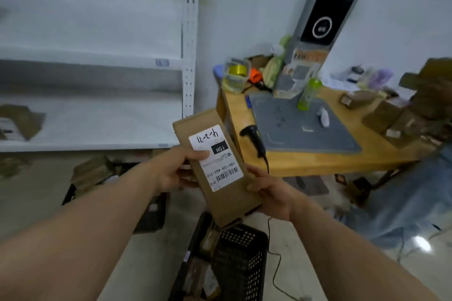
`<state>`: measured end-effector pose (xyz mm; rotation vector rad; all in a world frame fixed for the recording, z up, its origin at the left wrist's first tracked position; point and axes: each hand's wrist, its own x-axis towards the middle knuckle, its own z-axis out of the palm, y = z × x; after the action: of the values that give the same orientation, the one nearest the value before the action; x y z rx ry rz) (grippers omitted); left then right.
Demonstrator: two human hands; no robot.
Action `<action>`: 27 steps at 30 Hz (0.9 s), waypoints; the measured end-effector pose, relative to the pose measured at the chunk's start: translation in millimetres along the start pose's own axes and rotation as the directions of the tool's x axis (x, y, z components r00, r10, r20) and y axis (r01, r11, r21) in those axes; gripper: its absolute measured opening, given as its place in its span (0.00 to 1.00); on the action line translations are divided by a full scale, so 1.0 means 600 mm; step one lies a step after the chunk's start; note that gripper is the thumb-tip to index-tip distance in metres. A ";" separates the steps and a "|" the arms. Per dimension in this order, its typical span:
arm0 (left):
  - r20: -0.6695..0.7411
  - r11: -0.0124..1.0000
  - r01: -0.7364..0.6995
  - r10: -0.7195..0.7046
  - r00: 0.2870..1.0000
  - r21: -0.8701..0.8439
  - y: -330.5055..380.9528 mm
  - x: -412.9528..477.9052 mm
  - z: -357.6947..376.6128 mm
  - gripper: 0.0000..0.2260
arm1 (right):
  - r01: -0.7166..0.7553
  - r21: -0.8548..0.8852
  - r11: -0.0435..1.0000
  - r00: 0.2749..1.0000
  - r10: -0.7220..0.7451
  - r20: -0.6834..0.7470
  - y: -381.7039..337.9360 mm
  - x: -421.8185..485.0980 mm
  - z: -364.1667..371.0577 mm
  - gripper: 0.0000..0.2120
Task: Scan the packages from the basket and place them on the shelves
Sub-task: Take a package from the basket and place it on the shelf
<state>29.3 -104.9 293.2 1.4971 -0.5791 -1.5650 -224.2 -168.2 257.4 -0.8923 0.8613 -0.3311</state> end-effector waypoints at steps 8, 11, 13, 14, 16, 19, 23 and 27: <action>-0.156 0.905 -0.222 0.176 0.972 -0.363 0.088 -0.097 -0.086 0.18 | 0.117 -0.110 0.987 0.988 -0.128 -0.092 -0.133 -0.004 0.150 0.33; -0.303 0.945 -0.175 0.087 0.949 -0.277 0.099 -0.091 -0.164 0.50 | 0.126 -0.232 0.964 0.973 -0.166 -0.162 -0.185 0.014 0.195 0.32; -0.445 0.989 -0.128 0.081 0.892 -0.076 0.119 -0.108 -0.199 0.67 | 0.118 -0.359 0.926 0.958 -0.202 -0.206 -0.215 0.030 0.224 0.39; -0.518 0.992 -0.105 0.125 0.846 0.067 0.129 -0.116 -0.216 0.67 | 0.110 -0.414 0.904 0.955 -0.212 -0.210 -0.228 0.035 0.242 0.41; -0.526 0.944 -0.092 0.255 0.811 0.315 0.155 -0.144 -0.242 0.62 | 0.120 -0.485 0.866 0.961 -0.225 -0.164 -0.255 0.049 0.280 0.40; -0.257 0.839 -0.125 0.299 0.919 0.529 0.195 -0.179 -0.274 0.60 | 0.145 -0.584 0.799 0.977 -0.207 -0.041 -0.297 0.076 0.359 0.44; -0.032 0.785 -0.121 0.177 0.984 0.608 0.222 -0.218 -0.328 0.58 | 0.244 -0.652 0.718 0.968 -0.219 0.121 -0.334 0.107 0.485 0.41; -0.030 0.816 -0.160 0.212 0.977 0.556 0.229 -0.240 -0.409 0.49 | 0.368 -0.598 0.712 0.929 -0.306 0.208 -0.355 0.137 0.584 0.36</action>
<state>286.3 0.0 443.7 1.8541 -1.1634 -1.2175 116.8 -155.1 499.4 -1.7016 0.7195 -0.3152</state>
